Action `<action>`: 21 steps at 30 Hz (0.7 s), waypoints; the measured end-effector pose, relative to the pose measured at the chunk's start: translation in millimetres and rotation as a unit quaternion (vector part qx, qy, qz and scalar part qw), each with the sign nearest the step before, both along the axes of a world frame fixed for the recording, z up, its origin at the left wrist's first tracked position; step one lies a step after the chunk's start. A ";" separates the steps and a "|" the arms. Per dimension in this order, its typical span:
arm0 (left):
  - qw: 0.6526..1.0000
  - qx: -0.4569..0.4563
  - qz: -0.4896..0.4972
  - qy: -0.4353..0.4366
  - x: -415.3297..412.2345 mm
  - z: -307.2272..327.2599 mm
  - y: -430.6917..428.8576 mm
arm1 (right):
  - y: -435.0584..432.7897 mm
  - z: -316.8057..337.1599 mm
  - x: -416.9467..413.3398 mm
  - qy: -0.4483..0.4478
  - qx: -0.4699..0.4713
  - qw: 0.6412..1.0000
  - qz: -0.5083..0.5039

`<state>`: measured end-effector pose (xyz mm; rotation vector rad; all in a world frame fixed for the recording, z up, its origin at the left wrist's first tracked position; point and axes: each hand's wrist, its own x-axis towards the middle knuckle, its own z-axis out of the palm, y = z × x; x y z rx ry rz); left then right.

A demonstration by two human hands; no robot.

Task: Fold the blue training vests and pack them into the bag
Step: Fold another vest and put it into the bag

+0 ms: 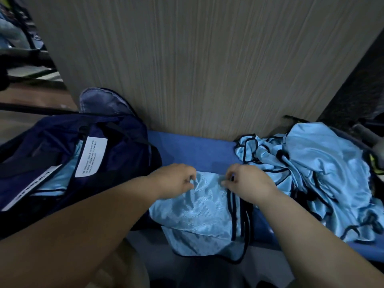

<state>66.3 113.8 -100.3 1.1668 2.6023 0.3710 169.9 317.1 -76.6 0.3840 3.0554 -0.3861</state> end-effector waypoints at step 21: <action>0.983 0.127 0.127 0.037 -86.7 43.5 35.3 | 42.6 -14.2 -60.7 0.242 -0.179 0.951 -0.076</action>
